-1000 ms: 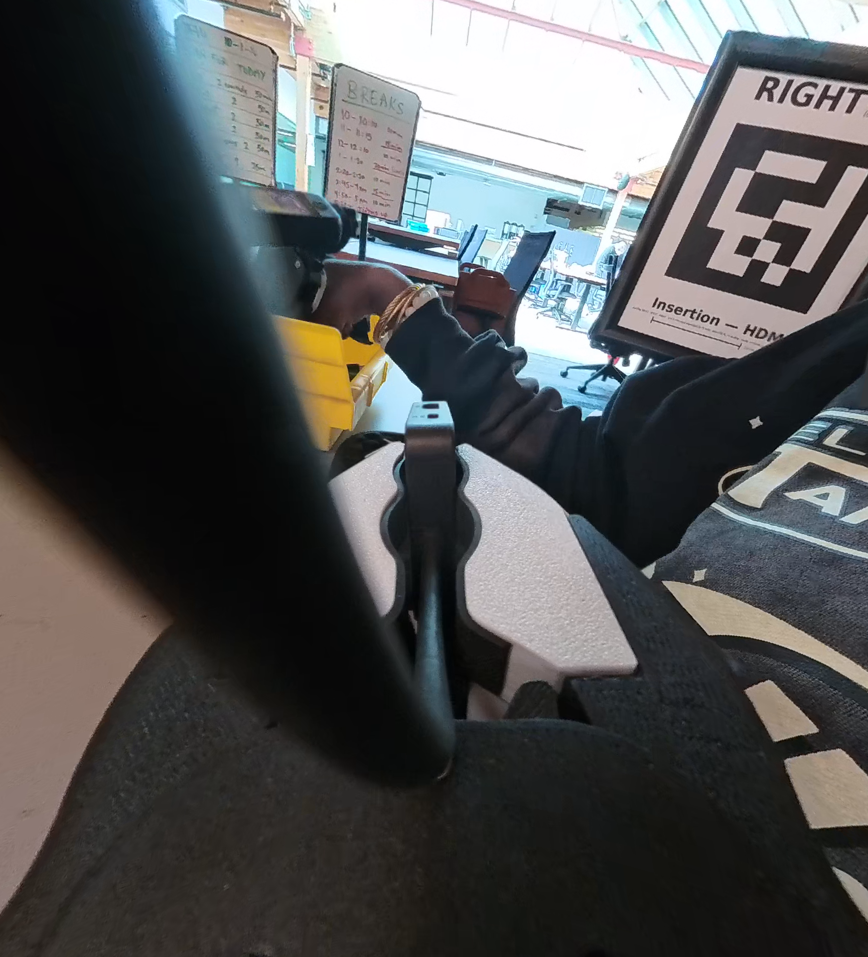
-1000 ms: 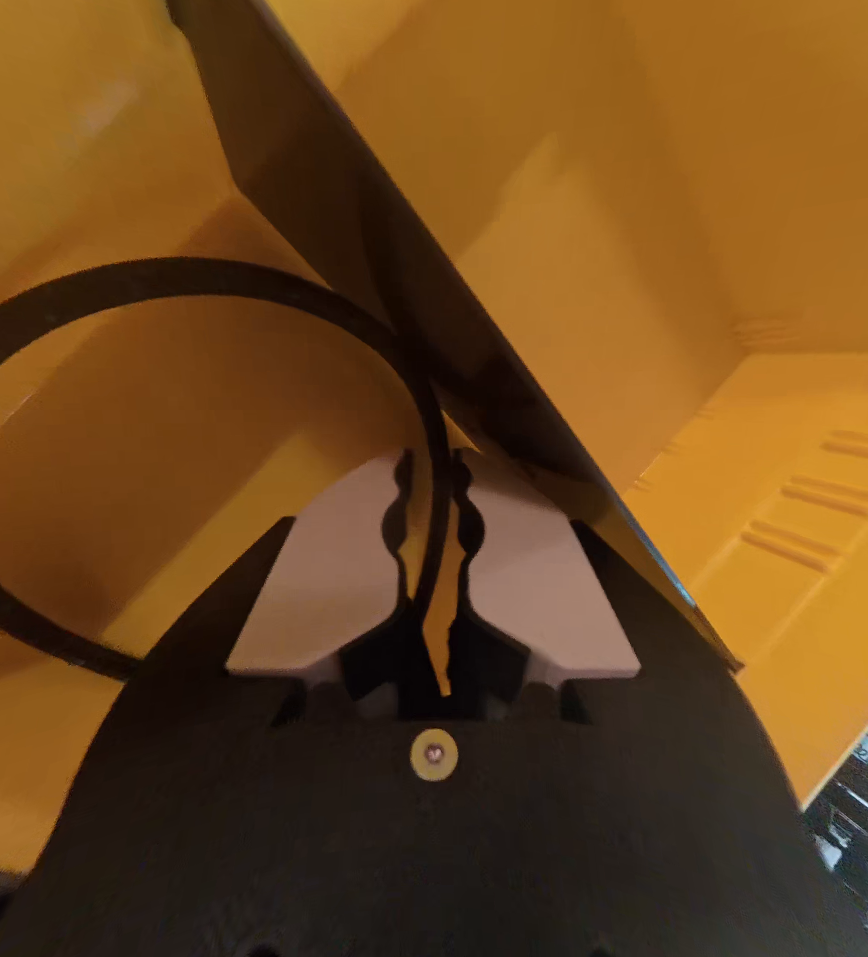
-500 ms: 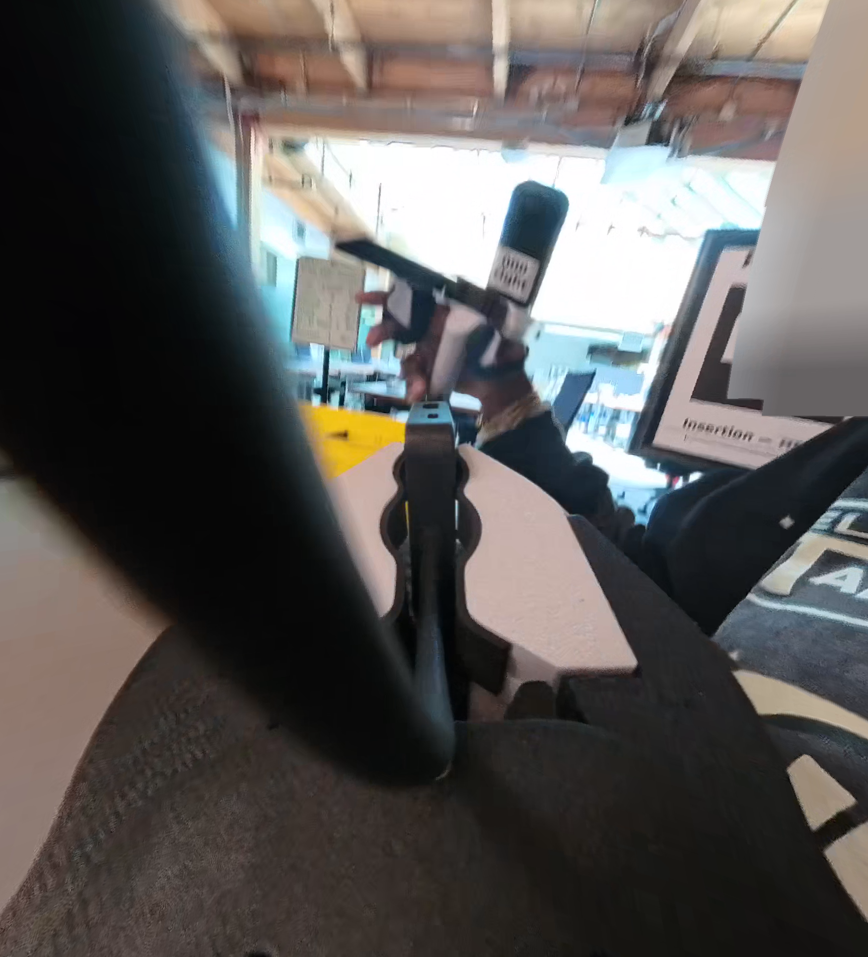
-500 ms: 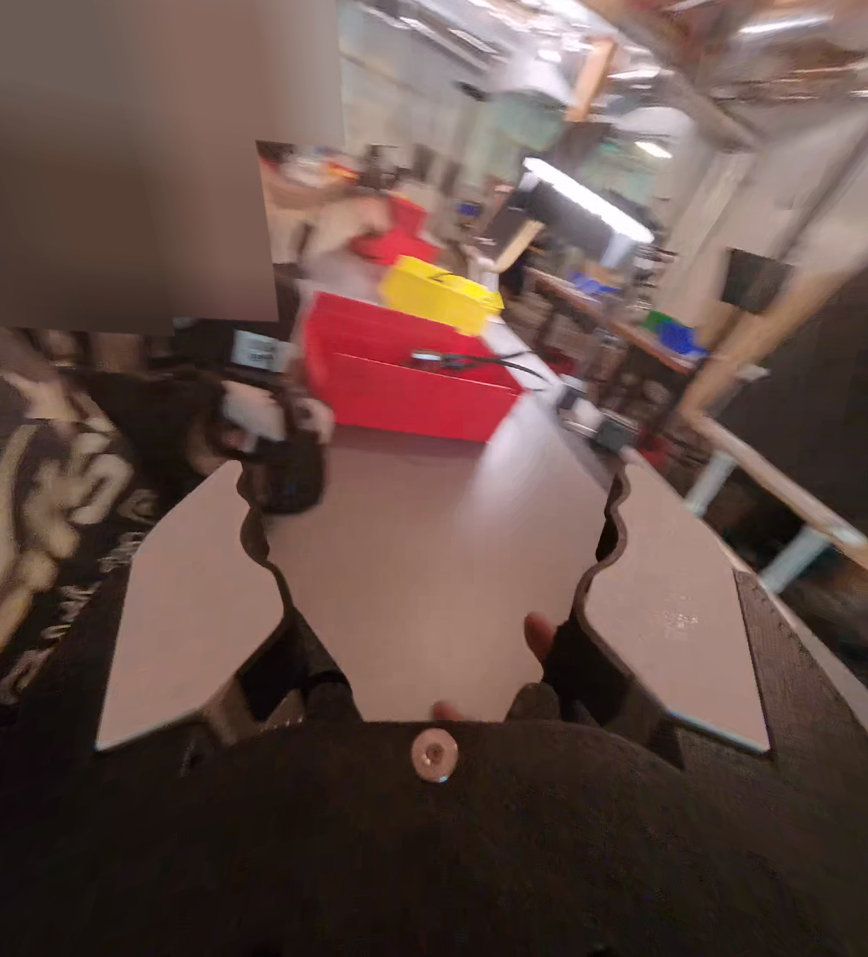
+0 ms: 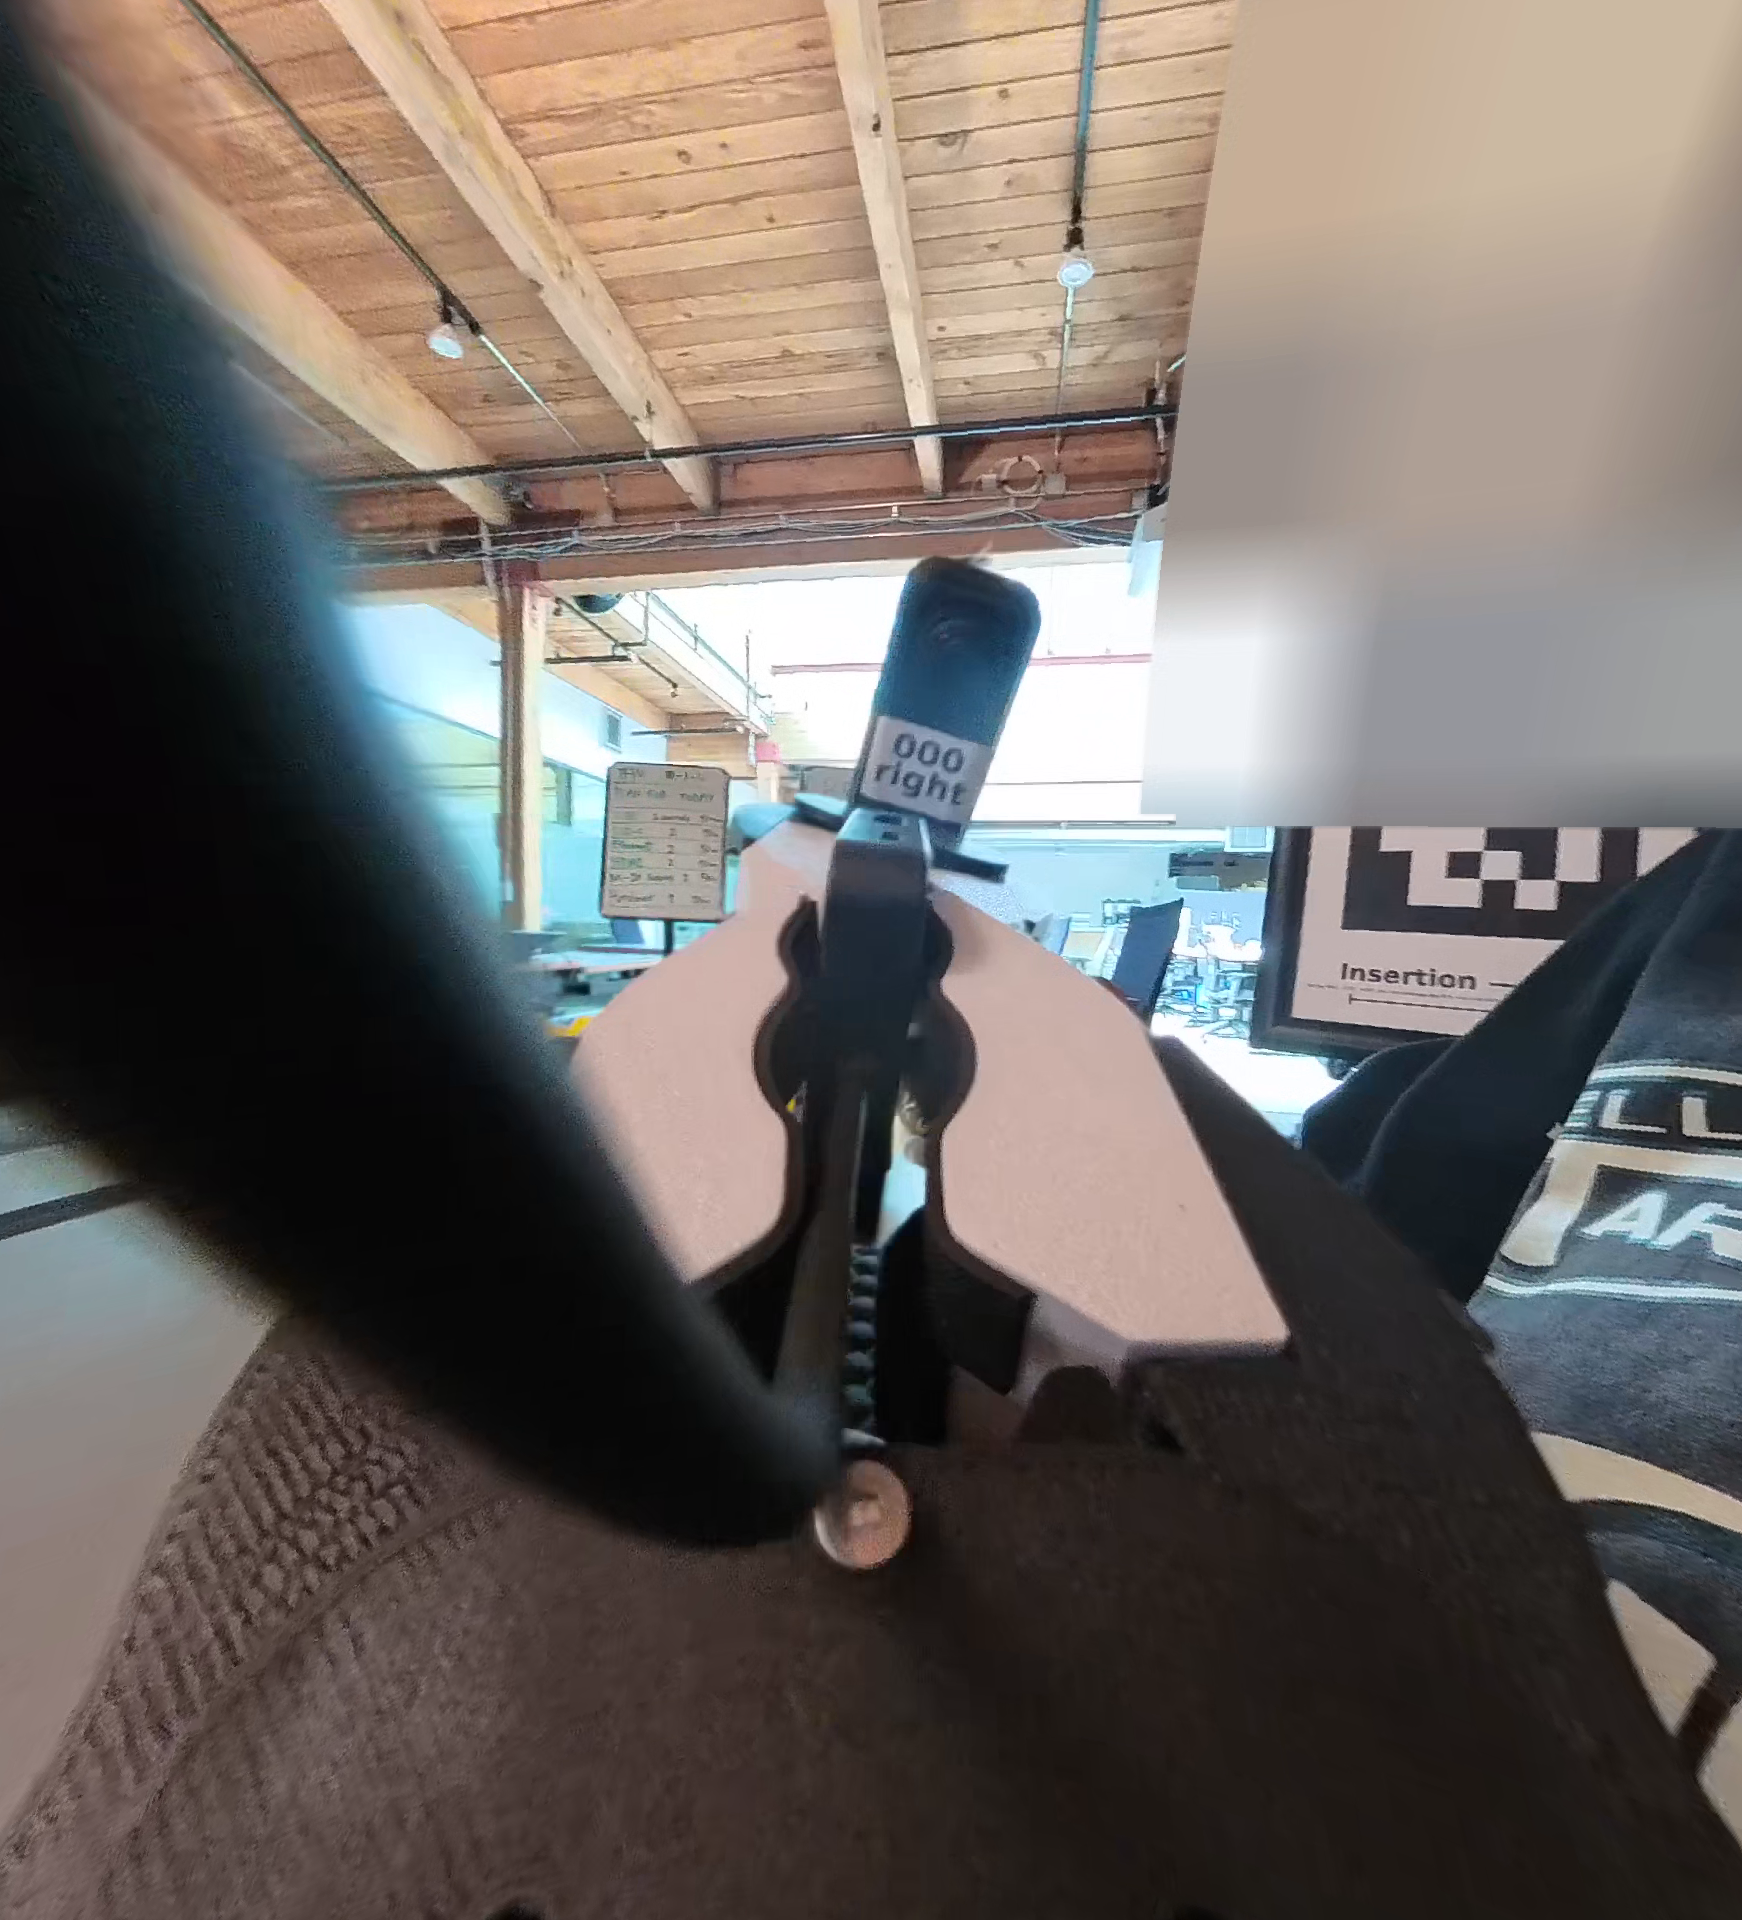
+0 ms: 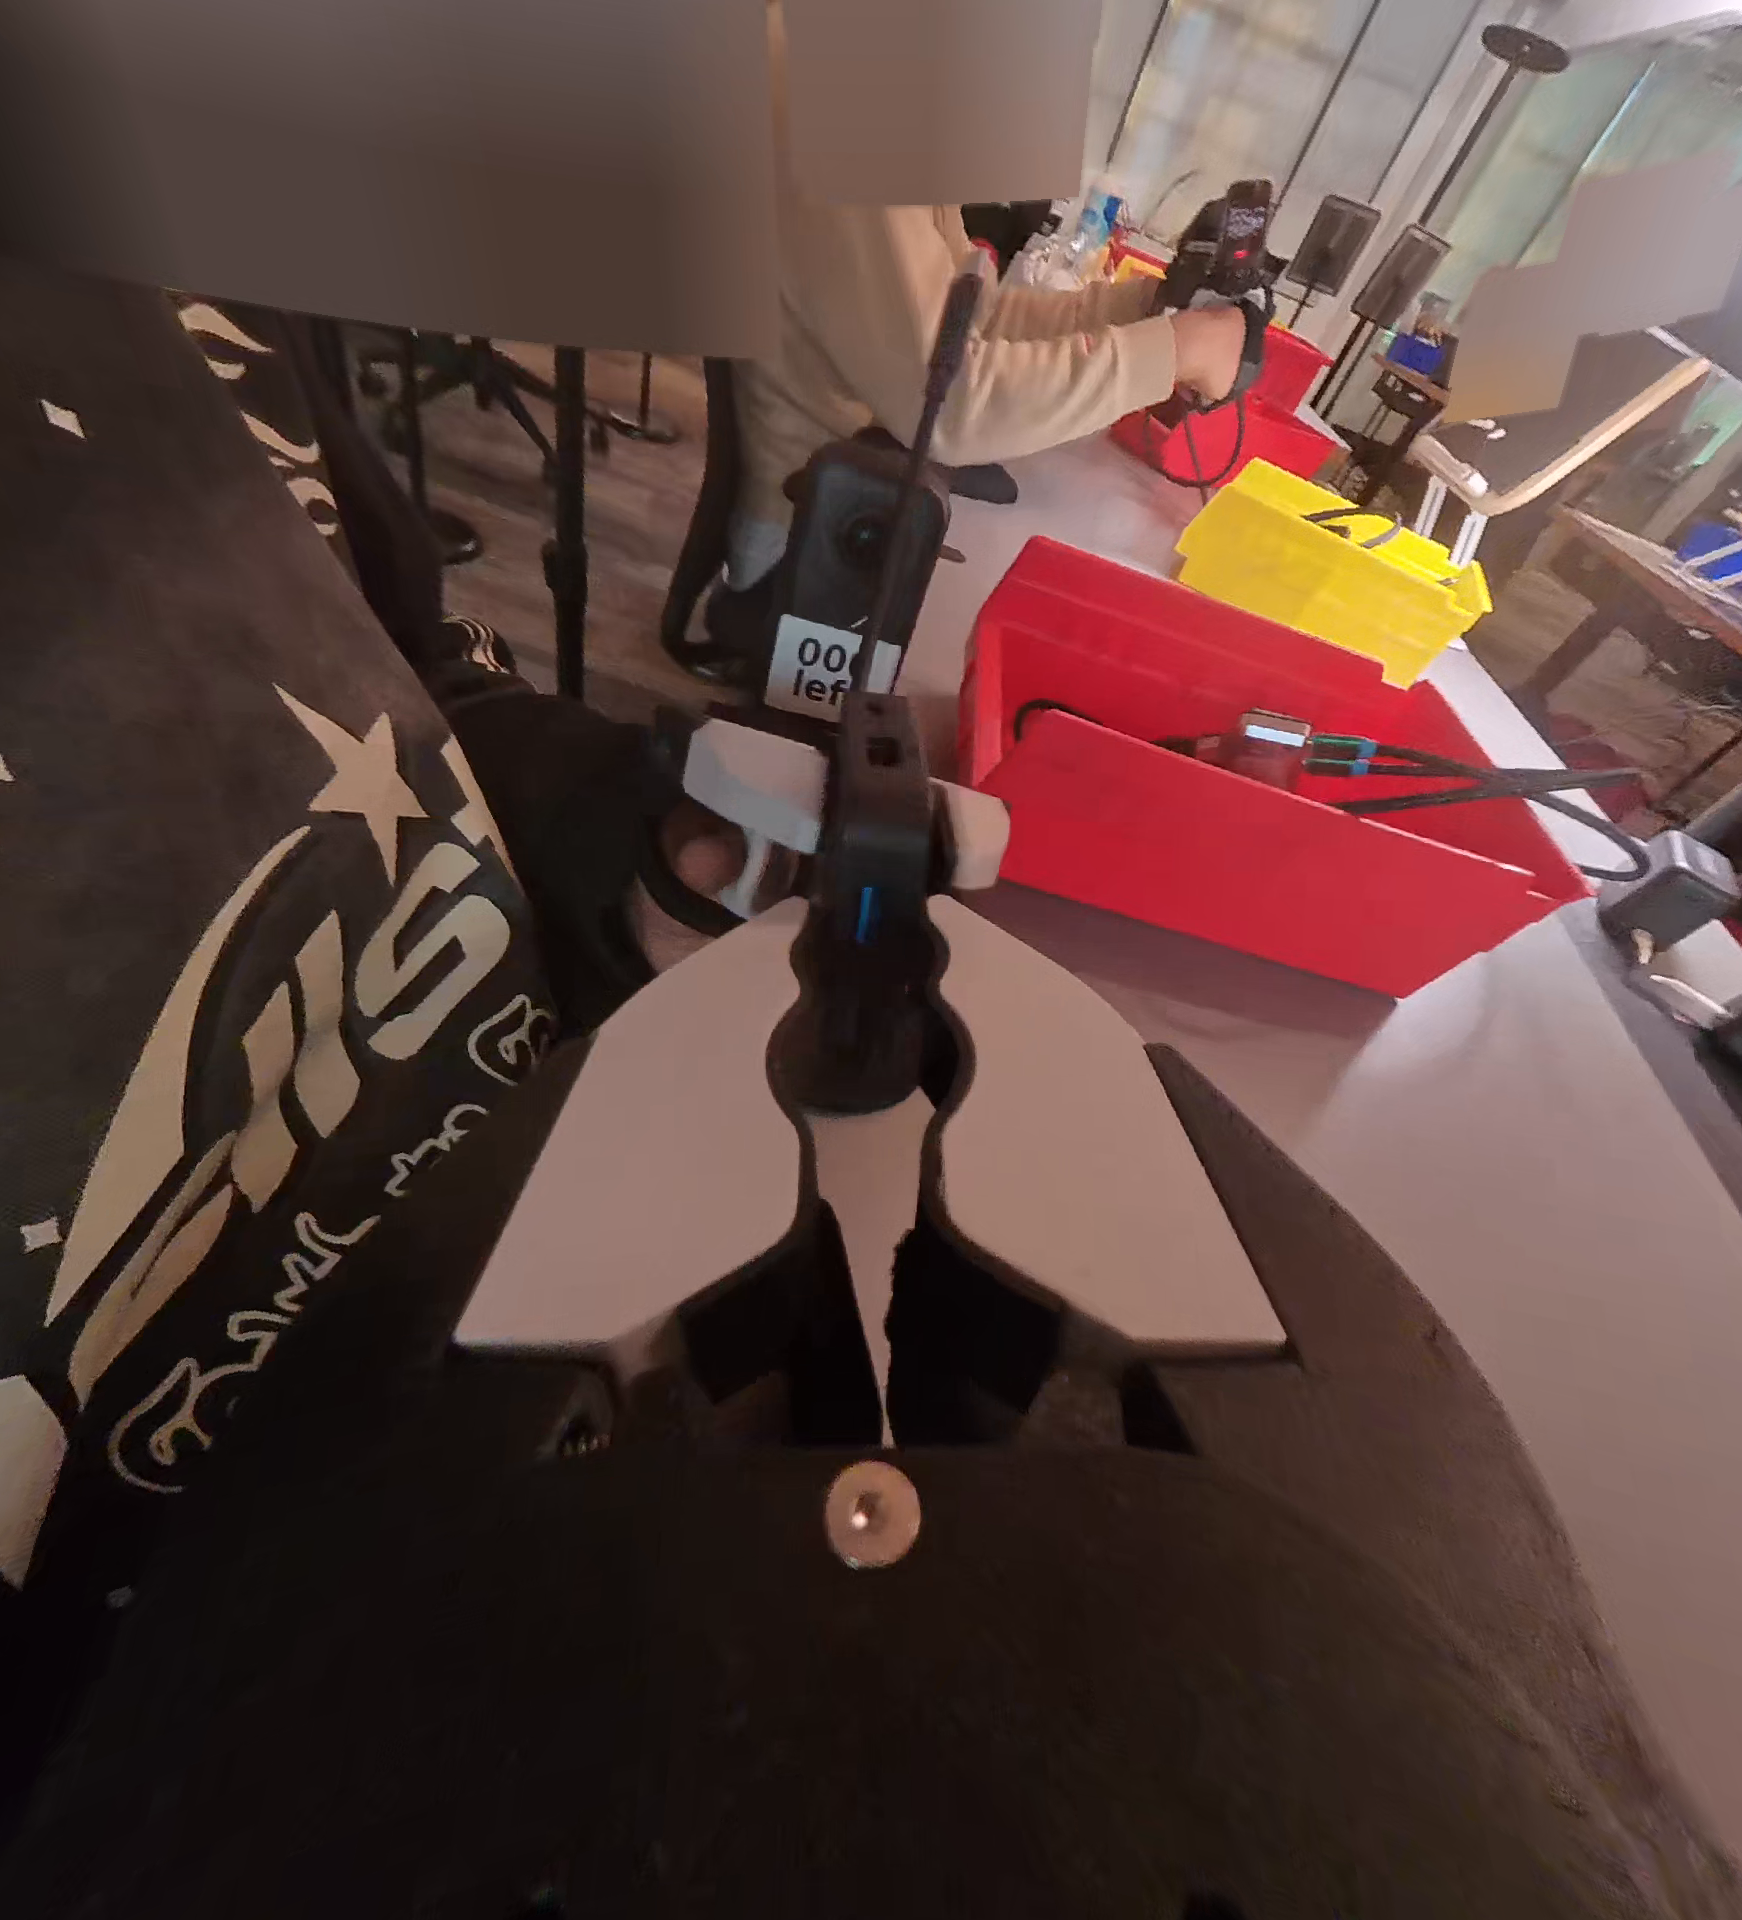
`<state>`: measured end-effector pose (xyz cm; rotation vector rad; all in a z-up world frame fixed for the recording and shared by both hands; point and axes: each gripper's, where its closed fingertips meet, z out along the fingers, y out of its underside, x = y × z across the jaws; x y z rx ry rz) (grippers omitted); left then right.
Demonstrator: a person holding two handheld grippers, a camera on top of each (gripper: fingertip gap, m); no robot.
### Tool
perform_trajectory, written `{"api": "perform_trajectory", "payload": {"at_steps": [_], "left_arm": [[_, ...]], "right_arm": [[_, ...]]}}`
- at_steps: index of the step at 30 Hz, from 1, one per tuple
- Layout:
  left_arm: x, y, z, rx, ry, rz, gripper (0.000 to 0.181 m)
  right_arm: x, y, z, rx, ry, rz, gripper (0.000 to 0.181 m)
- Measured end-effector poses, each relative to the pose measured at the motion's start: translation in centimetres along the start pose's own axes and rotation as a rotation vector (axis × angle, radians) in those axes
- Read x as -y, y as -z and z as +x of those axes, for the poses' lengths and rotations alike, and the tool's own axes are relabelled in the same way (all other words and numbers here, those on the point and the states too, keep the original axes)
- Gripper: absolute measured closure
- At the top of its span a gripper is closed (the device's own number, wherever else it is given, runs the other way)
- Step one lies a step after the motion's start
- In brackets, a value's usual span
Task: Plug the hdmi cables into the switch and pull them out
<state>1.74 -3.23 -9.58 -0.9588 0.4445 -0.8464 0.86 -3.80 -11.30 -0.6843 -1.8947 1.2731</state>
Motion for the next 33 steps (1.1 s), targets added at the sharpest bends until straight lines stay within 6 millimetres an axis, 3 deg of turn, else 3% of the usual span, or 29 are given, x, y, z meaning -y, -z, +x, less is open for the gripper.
{"api": "perform_trajectory", "payload": {"at_steps": [1, 4, 6, 9, 11, 14, 18, 21, 27, 30, 33], "left_arm": [[0.0, 0.0, -0.3, 0.025, 0.0, -0.001, 0.157], [0.0, 0.1, -1.5, 0.09, 0.048, 0.013, 0.135], [-0.2, 0.2, -2.1, 0.104, 0.109, 0.013, 0.128], [-0.6, 0.2, -2.2, 0.089, 0.184, 0.005, 0.128], [-1.1, 0.0, -2.3, 0.086, 0.206, -0.022, 0.129], [-1.7, -0.2, -2.2, 0.083, 0.209, -0.057, 0.129], [-1.9, -0.2, -2.3, 0.085, 0.207, -0.067, 0.13], [-2.0, -0.2, -2.3, 0.083, 0.22, -0.067, 0.131], [-2.2, -0.2, -2.3, 0.077, 0.233, -0.083, 0.132], [-2.2, -0.2, -2.2, 0.075, 0.228, -0.088, 0.132], [-2.3, -0.3, -2.1, 0.069, 0.232, -0.096, 0.132]], "right_arm": [[0.2, 0.2, 0.1, -0.017, 0.016, -0.005, 0.166], [1.8, 2.1, 1.9, -0.175, 0.109, 0.022, 0.166], [2.9, 4.7, 3.8, -0.344, 0.175, 0.02, 0.166], [4.4, 10.8, 7.0, -0.674, 0.291, -0.024, 0.166], [4.1, 15.2, 8.5, -0.851, 0.322, -0.093, 0.167], [1.0, 21.6, 10.6, -1.063, 0.276, -0.261, 0.167], [-6.4, 27.9, 12.4, -1.179, 0.12, -0.545, 0.167], [-10.5, 29.8, 12.6, -1.154, -0.012, -0.587, 0.166], [-15.6, 32.0, 13.7, -1.219, -0.19, -0.609, 0.166], [-18.5, 32.7, 13.4, -1.255, -0.381, -0.679, 0.166], [-19.2, 33.3, 13.5, -1.311, -0.426, -0.703, 0.166]]}}
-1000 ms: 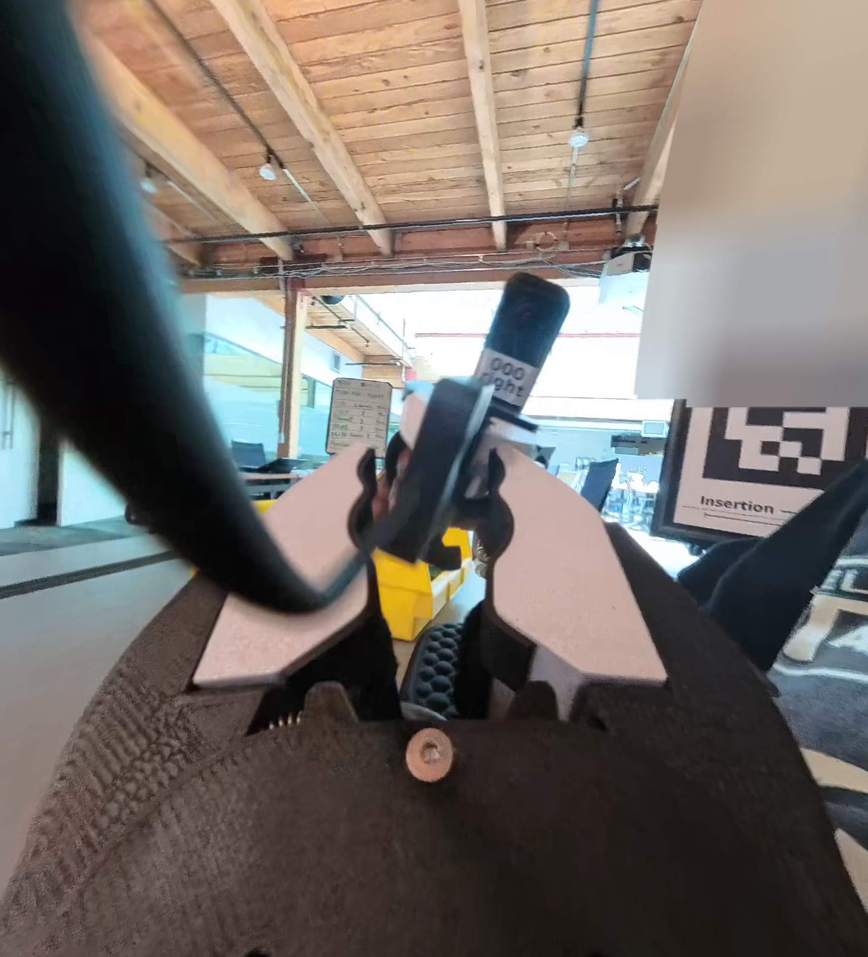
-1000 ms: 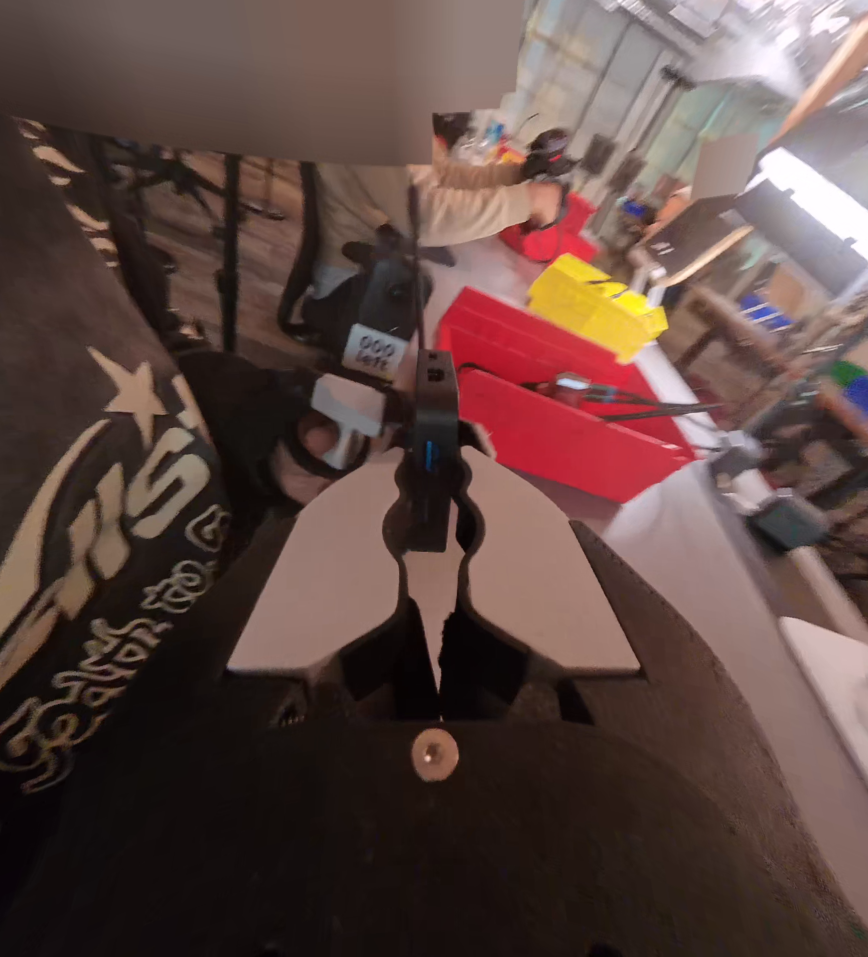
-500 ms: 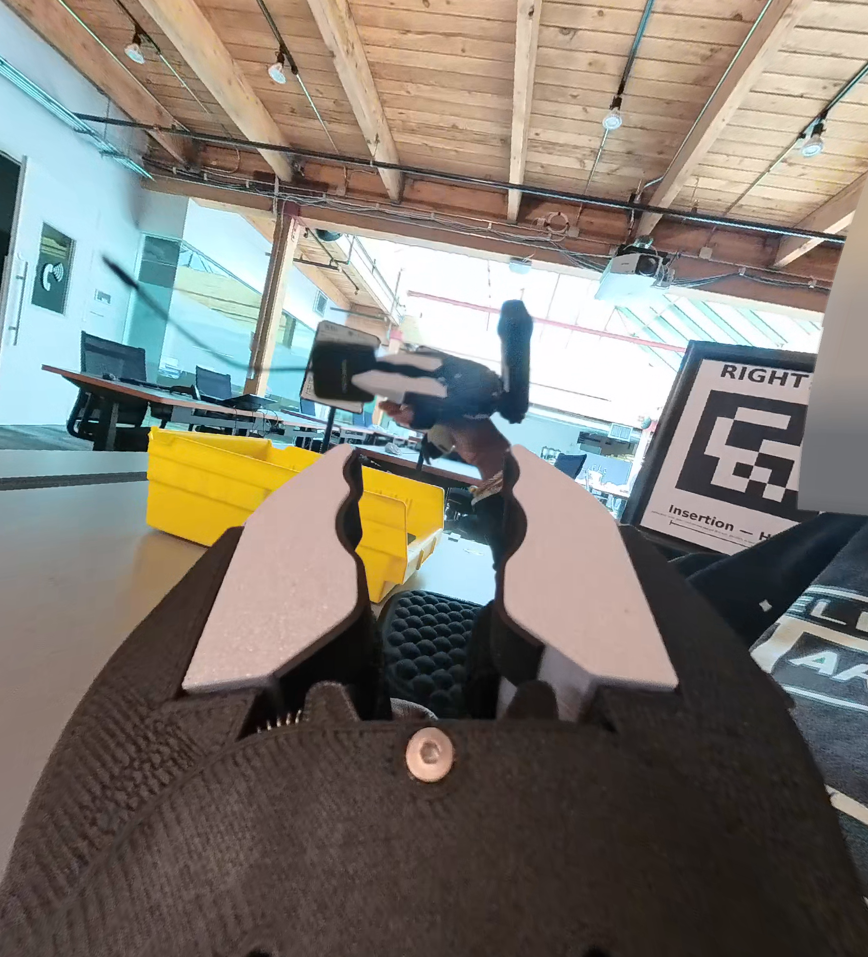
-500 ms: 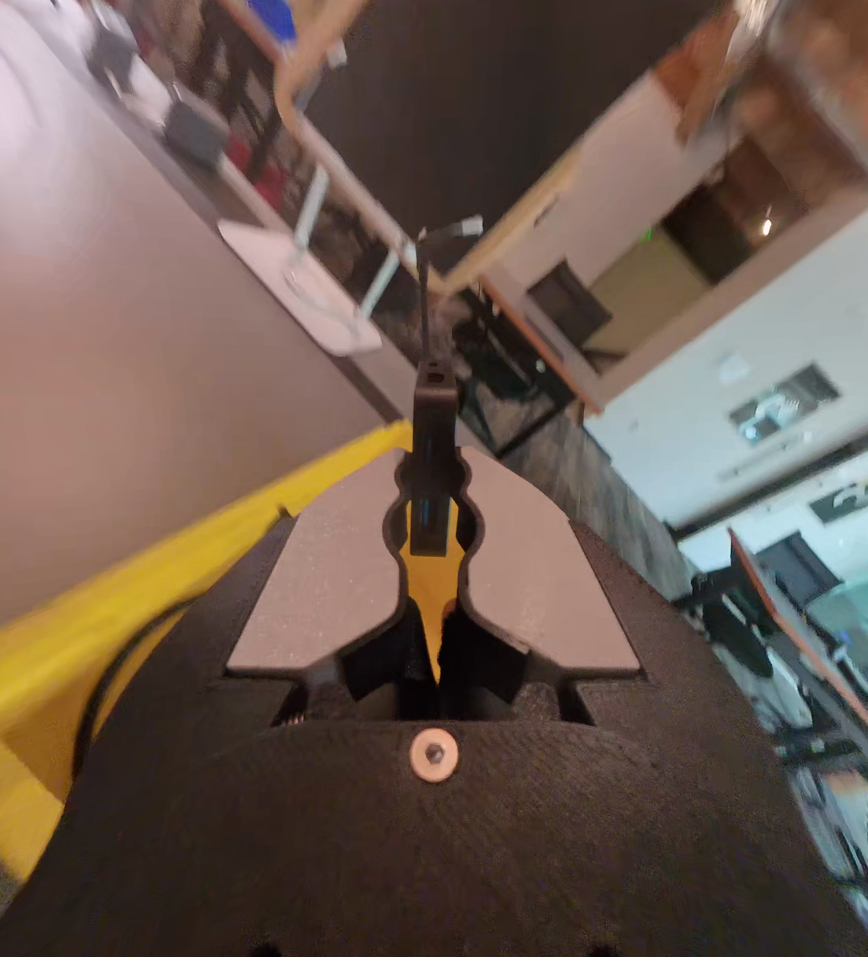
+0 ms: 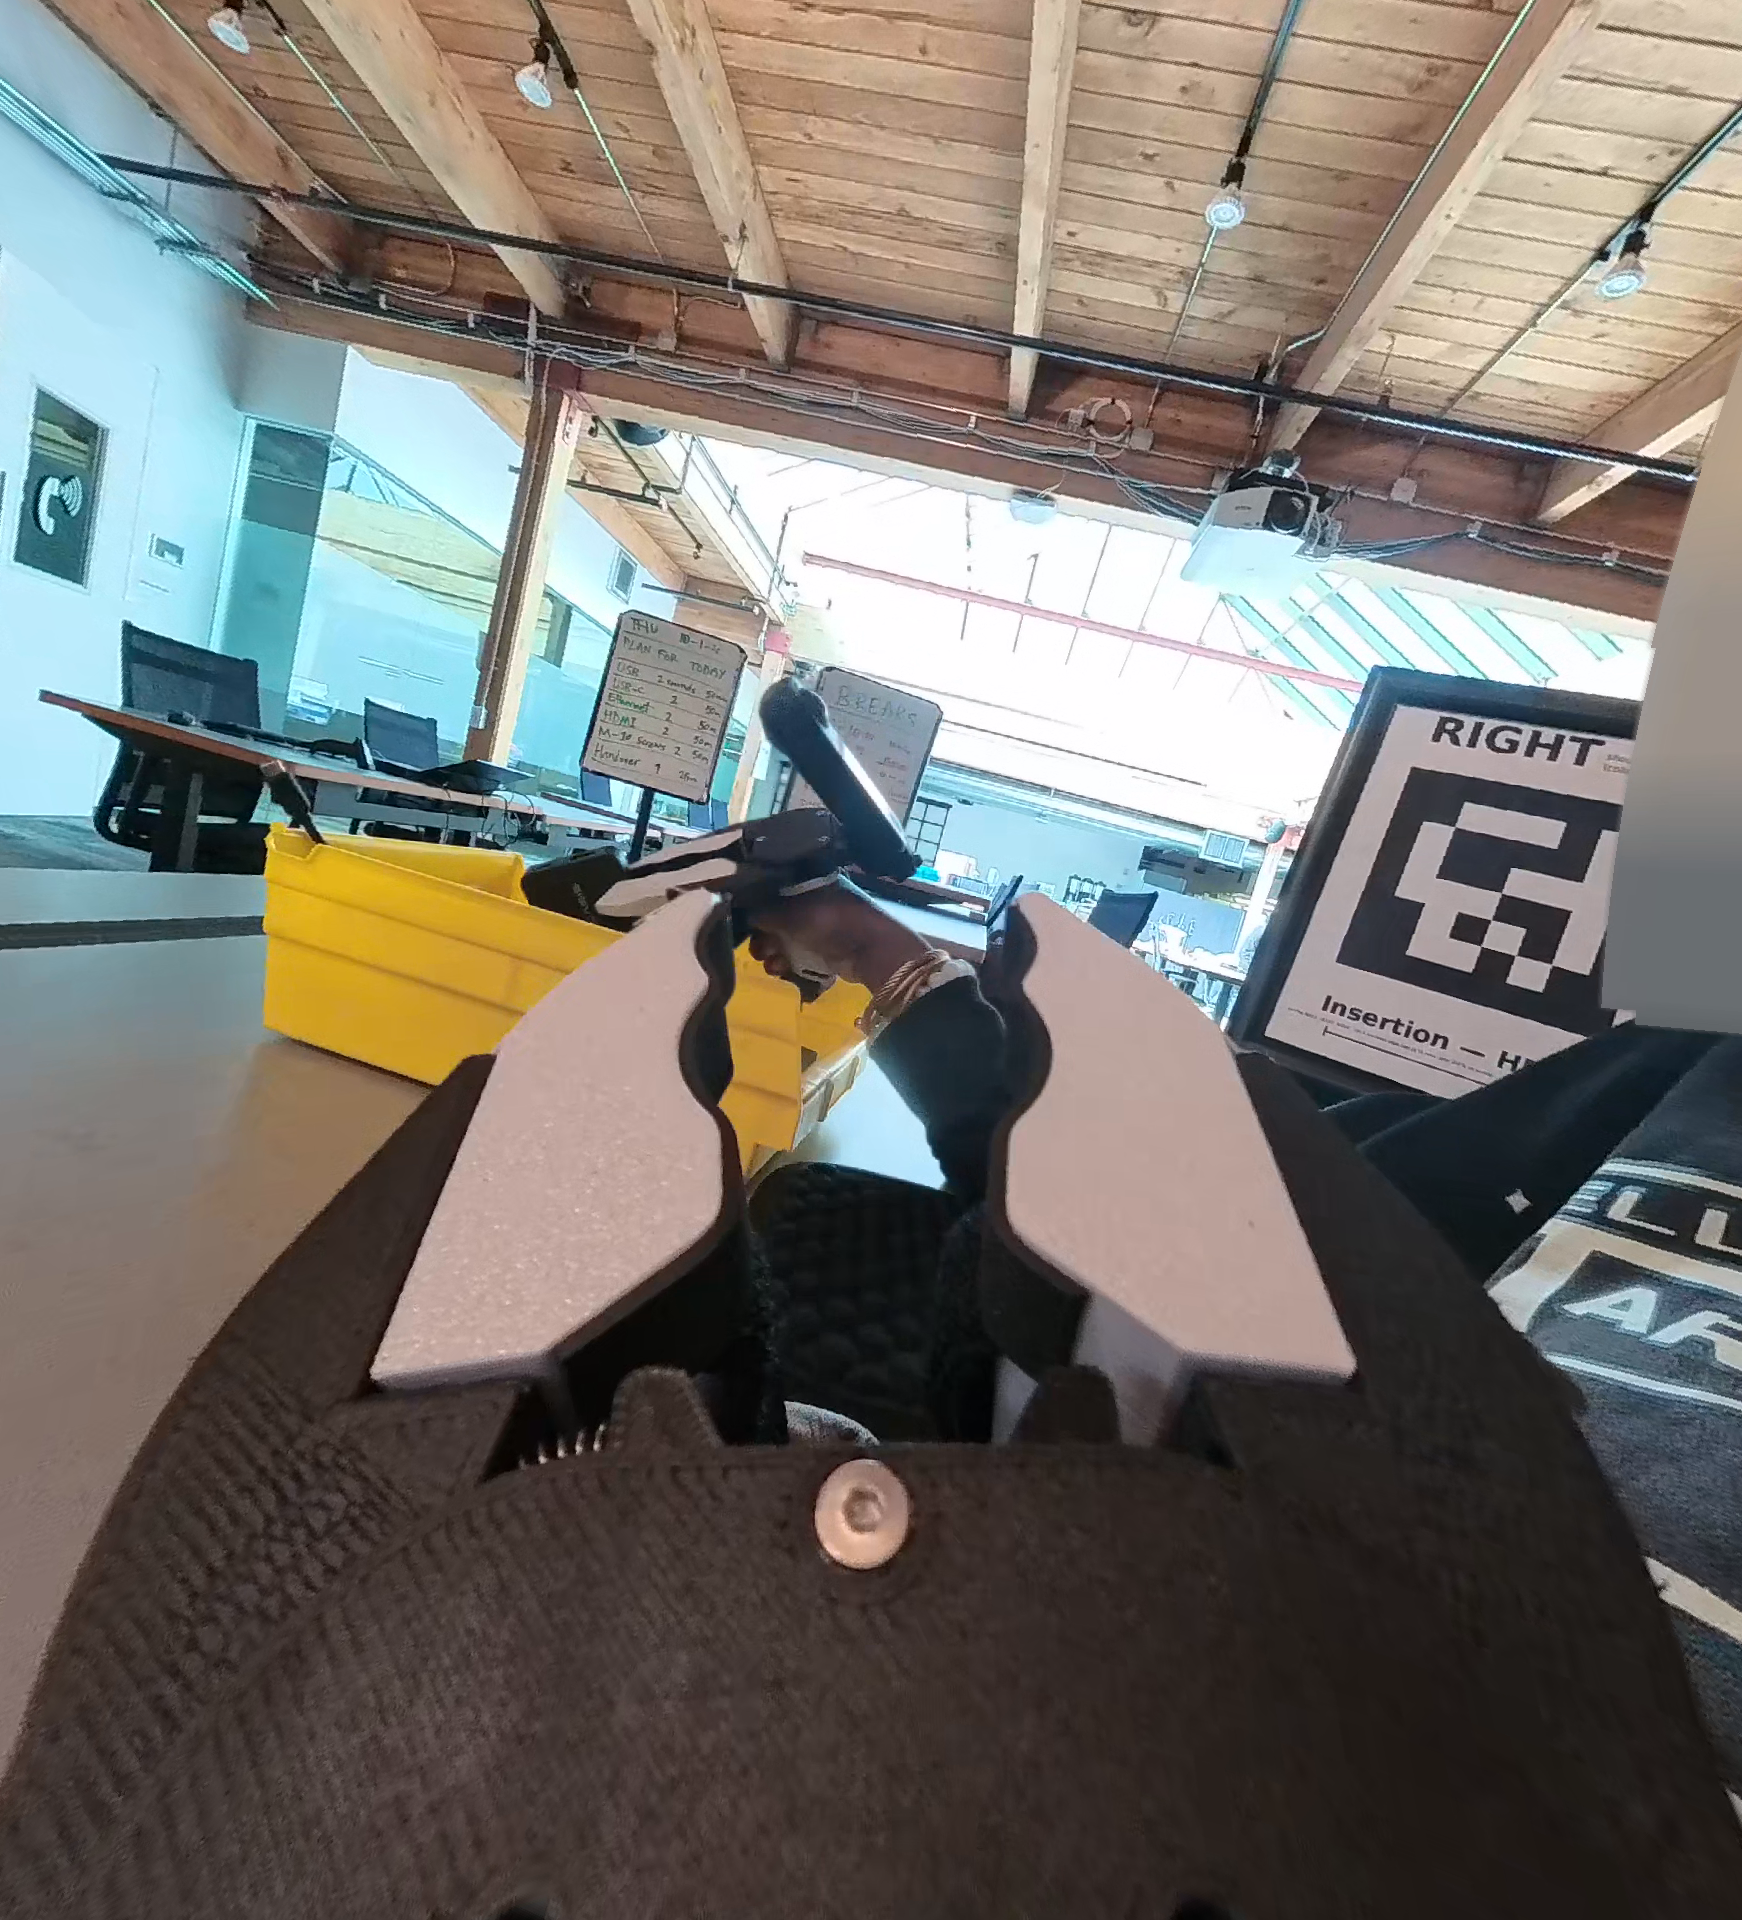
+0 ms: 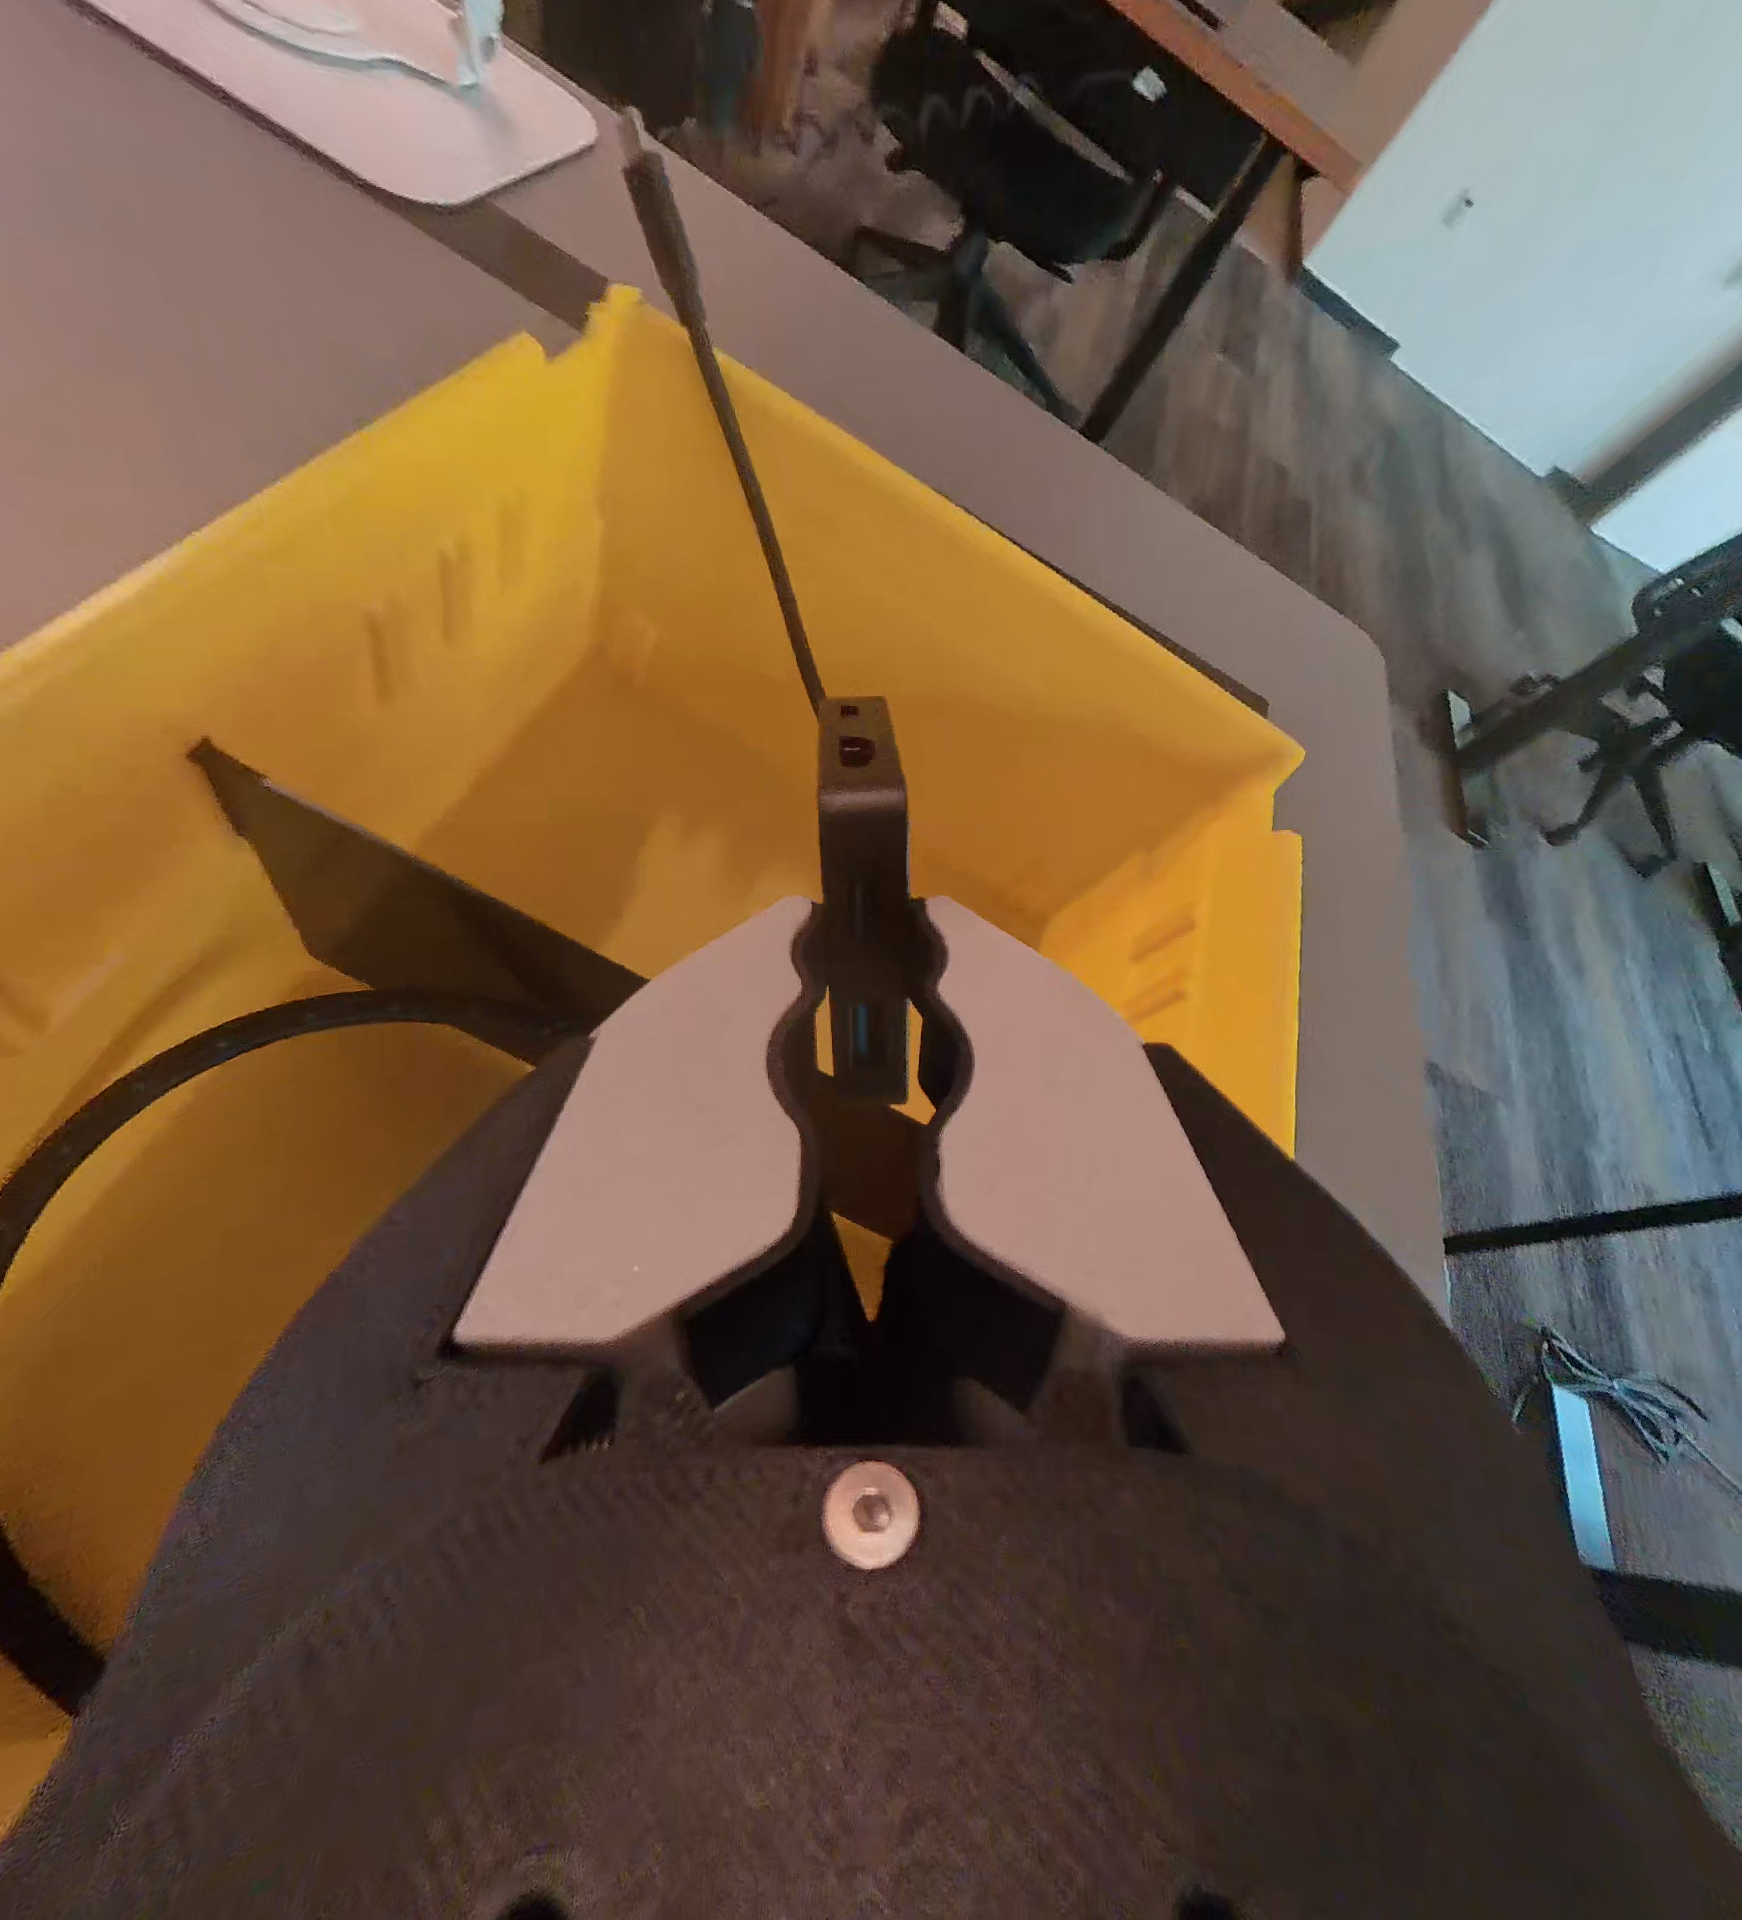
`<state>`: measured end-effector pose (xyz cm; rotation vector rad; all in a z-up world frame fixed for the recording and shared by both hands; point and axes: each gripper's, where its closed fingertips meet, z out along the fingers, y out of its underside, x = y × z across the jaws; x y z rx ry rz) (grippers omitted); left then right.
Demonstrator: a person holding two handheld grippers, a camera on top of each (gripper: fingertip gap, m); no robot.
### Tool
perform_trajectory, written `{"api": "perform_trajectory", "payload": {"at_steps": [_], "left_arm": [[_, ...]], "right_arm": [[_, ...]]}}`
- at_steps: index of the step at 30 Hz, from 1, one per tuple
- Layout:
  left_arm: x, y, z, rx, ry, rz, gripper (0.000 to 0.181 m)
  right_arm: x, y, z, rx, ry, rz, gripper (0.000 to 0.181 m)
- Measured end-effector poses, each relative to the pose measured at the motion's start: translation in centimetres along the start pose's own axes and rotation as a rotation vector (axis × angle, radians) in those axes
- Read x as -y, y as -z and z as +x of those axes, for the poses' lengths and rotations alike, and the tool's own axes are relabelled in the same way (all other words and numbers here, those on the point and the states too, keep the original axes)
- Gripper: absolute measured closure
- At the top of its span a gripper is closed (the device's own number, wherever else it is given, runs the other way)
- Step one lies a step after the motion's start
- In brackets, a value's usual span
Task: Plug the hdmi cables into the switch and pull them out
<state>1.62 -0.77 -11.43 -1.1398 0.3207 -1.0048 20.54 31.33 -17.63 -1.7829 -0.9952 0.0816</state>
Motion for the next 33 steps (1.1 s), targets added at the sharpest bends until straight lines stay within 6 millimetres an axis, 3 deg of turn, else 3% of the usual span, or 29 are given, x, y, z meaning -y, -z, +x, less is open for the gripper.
{"api": "perform_trajectory", "payload": {"at_steps": [5, 11, 14, 18, 21, 22, 25, 29, 33], "left_arm": [[-0.2, -0.2, 0.1, -0.007, 0.001, -0.015, 0.132], [-0.3, -0.3, 0.2, -0.012, 0.003, -0.027, 0.132], [-0.4, -0.3, 0.2, -0.009, -0.004, -0.036, 0.132], [-0.5, -0.3, 0.2, -0.005, -0.016, -0.046, 0.132], [-0.5, -0.3, 0.2, -0.002, -0.022, -0.05, 0.132], [-0.6, -0.3, 0.1, 0.0, -0.024, -0.052, 0.132], [-0.6, -0.3, 0.1, 0.005, -0.035, -0.059, 0.133], [-0.8, -0.4, 0.1, 0.015, -0.065, -0.074, 0.133], [-0.1, 0.2, -0.1, 0.063, -0.153, -0.105, 0.132]], "right_arm": [[-1.3, -0.5, 1.8, -0.137, 0.007, -0.065, 0.161], [-0.9, -0.6, 1.4, -0.105, -0.046, -0.021, 0.158], [0.6, 0.0, 1.4, -0.085, -0.088, 0.079, 0.155], [4.3, 2.0, 1.4, -0.031, -0.218, 0.358, 0.143], [7.3, 5.0, 2.4, -0.021, -0.328, 0.607, 0.115], [8.4, 6.4, 2.8, -0.025, -0.374, 0.706, 0.097], [11.4, 11.5, 3.5, 0.009, -0.468, 0.972, 0.075], [13.7, 19.0, 4.5, 0.001, -0.543, 1.265, 0.075], [13.6, 25.1, 5.6, -0.093, -0.556, 1.432, 0.085]]}}
